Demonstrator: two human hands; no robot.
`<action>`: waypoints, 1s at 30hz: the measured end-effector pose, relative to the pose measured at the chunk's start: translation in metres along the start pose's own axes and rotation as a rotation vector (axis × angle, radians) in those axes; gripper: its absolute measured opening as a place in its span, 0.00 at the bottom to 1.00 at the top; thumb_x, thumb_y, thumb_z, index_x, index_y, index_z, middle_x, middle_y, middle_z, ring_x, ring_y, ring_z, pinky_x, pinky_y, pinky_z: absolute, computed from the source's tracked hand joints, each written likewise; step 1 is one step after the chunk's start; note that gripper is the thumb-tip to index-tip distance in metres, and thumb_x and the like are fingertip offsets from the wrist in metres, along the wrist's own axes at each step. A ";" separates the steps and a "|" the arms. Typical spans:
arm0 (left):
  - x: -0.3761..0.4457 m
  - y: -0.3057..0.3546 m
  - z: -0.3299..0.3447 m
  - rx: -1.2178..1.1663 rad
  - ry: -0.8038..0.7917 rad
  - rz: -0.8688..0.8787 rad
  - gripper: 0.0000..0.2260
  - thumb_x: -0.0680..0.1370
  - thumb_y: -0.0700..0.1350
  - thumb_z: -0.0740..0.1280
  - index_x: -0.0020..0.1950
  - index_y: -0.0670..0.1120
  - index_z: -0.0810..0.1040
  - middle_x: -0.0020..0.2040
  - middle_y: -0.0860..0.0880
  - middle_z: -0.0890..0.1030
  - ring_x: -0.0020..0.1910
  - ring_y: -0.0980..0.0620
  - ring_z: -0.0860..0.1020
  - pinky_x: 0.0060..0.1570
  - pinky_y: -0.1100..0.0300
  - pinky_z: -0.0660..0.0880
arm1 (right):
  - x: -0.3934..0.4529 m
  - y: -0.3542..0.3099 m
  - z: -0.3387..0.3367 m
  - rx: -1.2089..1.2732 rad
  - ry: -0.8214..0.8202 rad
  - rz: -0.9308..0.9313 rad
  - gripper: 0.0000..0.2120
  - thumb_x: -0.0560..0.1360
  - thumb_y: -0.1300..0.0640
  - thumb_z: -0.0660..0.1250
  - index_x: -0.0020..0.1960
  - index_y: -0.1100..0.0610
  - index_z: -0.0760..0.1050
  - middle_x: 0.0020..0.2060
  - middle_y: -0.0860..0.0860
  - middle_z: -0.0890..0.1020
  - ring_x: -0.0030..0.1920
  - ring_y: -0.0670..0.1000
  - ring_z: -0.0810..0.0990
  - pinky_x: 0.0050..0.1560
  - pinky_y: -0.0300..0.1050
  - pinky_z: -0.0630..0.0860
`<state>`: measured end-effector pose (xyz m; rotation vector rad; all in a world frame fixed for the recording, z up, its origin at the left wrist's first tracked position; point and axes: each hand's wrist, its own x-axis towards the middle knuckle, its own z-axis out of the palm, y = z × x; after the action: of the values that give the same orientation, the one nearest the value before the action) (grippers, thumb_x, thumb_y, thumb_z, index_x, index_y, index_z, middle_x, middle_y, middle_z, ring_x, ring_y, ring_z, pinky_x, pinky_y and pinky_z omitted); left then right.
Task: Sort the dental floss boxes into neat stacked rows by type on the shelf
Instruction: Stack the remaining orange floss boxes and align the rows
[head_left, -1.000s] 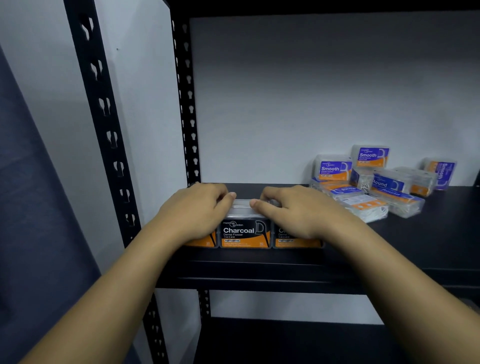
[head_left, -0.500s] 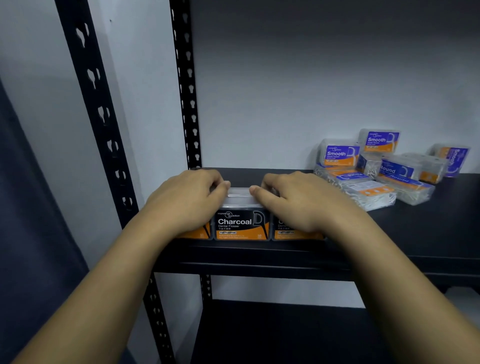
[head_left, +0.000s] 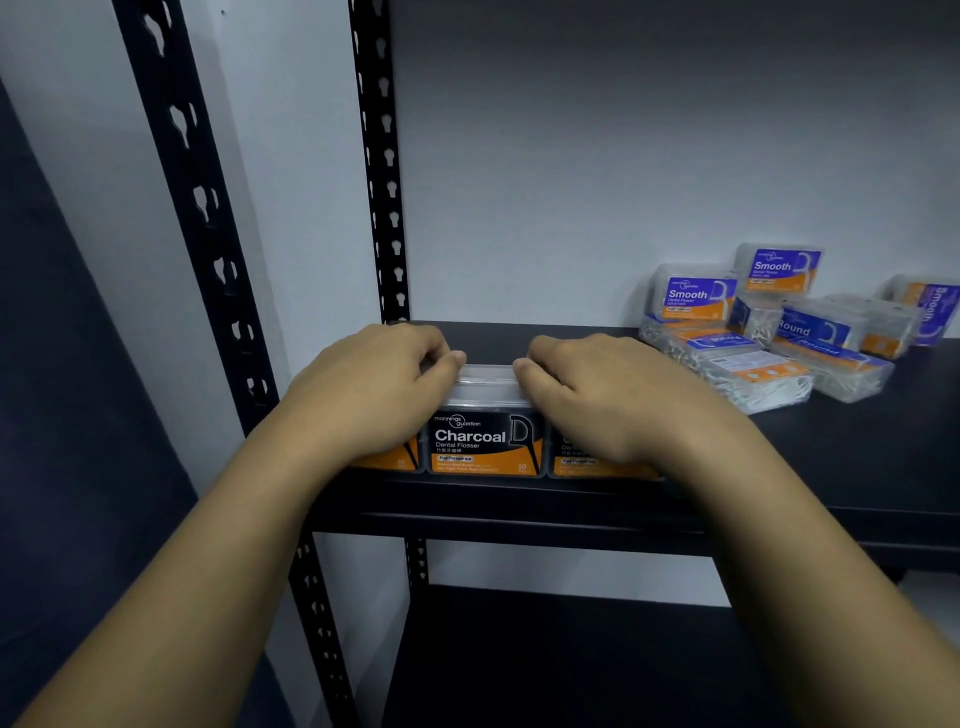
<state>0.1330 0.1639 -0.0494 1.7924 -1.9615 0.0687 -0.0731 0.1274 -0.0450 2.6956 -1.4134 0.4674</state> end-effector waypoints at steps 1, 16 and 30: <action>-0.001 0.000 0.000 -0.001 0.002 0.003 0.15 0.83 0.58 0.56 0.54 0.54 0.79 0.45 0.55 0.80 0.45 0.53 0.78 0.45 0.53 0.75 | -0.001 -0.001 0.000 -0.002 0.003 -0.002 0.20 0.83 0.38 0.47 0.48 0.49 0.70 0.43 0.50 0.77 0.48 0.57 0.76 0.44 0.51 0.68; -0.003 -0.004 -0.002 -0.060 -0.009 0.023 0.14 0.83 0.57 0.57 0.53 0.53 0.80 0.42 0.56 0.79 0.42 0.57 0.77 0.40 0.56 0.71 | -0.003 -0.008 -0.001 -0.008 0.005 0.029 0.24 0.81 0.33 0.47 0.50 0.48 0.73 0.41 0.49 0.77 0.46 0.56 0.76 0.44 0.51 0.70; -0.005 -0.005 -0.002 -0.040 0.008 0.085 0.19 0.84 0.57 0.54 0.45 0.49 0.78 0.40 0.51 0.79 0.40 0.50 0.77 0.41 0.52 0.74 | -0.003 -0.010 -0.004 0.029 -0.041 0.046 0.23 0.81 0.33 0.48 0.49 0.48 0.73 0.44 0.49 0.78 0.50 0.55 0.78 0.51 0.52 0.75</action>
<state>0.1388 0.1684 -0.0514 1.6804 -2.0188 0.0644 -0.0675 0.1361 -0.0408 2.7153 -1.4937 0.4422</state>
